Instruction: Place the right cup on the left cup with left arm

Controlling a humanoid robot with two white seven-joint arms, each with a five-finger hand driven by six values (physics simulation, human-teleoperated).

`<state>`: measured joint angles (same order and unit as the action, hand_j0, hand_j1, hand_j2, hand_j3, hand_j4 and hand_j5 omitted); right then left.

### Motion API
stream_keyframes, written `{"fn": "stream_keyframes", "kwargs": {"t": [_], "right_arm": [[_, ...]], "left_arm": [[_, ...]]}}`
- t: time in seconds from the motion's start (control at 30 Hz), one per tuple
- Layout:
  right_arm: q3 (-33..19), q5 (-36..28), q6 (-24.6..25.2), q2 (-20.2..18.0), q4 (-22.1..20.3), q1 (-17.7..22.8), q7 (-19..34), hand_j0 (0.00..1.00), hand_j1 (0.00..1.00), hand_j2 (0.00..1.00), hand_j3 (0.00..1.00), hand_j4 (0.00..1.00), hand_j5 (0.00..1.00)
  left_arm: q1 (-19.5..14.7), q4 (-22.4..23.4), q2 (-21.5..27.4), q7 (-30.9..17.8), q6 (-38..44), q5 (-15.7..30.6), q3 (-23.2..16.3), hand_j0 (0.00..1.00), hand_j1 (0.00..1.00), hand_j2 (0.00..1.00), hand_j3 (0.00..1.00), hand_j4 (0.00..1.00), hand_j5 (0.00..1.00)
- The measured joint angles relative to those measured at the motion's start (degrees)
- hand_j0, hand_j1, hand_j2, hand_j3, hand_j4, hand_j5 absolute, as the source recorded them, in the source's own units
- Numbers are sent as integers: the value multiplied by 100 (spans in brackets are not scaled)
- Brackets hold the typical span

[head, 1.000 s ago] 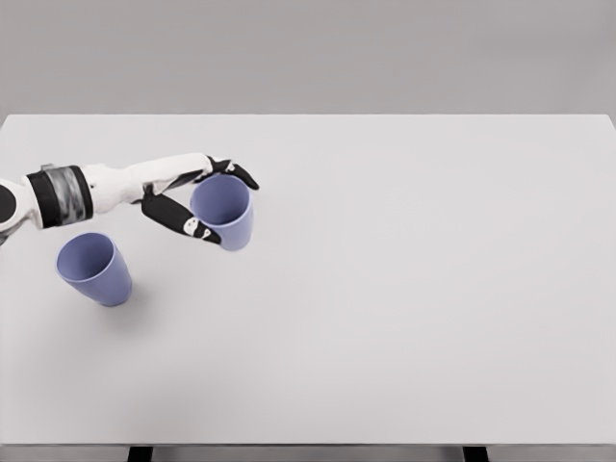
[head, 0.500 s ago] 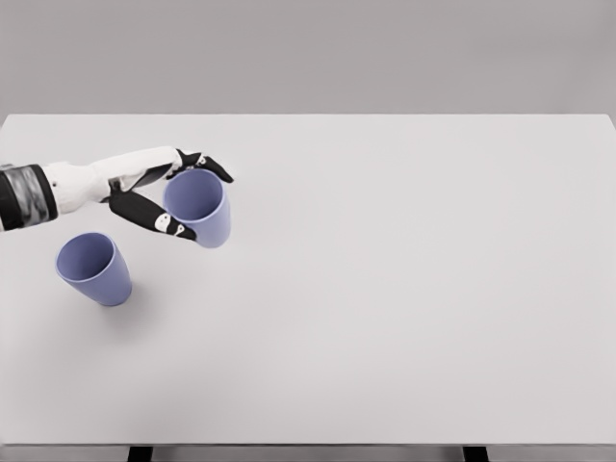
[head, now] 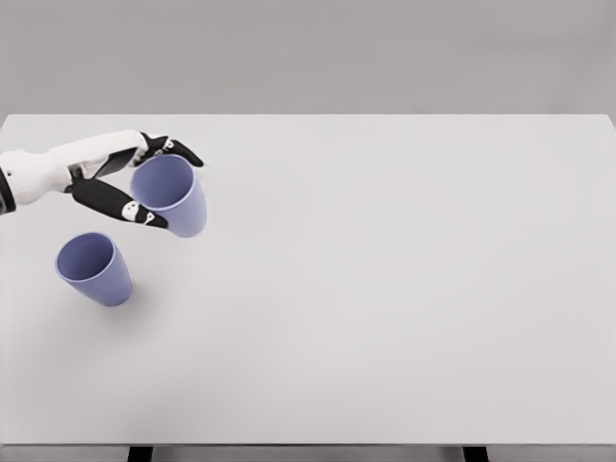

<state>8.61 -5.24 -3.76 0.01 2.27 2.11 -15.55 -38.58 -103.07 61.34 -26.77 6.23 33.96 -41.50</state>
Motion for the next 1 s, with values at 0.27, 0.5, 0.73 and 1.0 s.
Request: {"fn": "stream_keyframes", "kwargs": {"t": [0.27,0.5,0.73,1.0], "right_arm": [[-1,0,0,0,0,0,0,100,100,100,100,100,100],[-1,0,1,0,0,0,0,100,100,100,100,100,100],[-1,0,0,0,0,0,0,100,100,100,100,100,100],[-1,0,0,0,0,0,0,100,100,100,100,100,100]], "left_arm": [[0,-1,315,-20,-6,278,34,69,69,69,69,69,69],[0,-1,609,-35,-6,554,54,69,69,69,69,69,69],[114,-1,838,-45,-7,701,54,69,69,69,69,69,69],[158,-1,1128,-56,-9,872,55,69,69,69,69,69,69]]}}
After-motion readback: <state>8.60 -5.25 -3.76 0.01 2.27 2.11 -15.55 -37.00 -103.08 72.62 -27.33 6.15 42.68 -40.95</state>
